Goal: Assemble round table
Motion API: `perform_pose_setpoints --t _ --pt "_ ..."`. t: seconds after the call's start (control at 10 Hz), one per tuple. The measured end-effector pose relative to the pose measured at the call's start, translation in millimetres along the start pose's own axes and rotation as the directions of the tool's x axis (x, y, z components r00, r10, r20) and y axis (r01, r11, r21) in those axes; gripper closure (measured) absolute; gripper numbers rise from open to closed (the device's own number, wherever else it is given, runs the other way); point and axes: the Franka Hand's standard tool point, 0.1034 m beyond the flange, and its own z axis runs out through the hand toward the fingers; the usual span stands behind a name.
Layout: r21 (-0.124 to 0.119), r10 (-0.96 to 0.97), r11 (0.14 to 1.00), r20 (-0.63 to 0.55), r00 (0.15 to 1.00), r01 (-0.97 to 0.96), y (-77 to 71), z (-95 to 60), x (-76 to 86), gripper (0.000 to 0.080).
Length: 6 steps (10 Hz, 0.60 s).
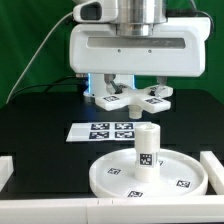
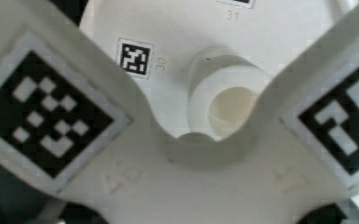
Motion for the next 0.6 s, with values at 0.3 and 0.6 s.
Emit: perform_pose_setpoints --t 0.3,0.6 --pt "0.006 -0.003 1.0 -0.026 1.0 0.003 -19.2 11.3 -11.0 0.0349" --pt "0.002 -0.012 1.0 -0.026 1.0 0.012 -19.7 18.1 -11.3 0.0349"
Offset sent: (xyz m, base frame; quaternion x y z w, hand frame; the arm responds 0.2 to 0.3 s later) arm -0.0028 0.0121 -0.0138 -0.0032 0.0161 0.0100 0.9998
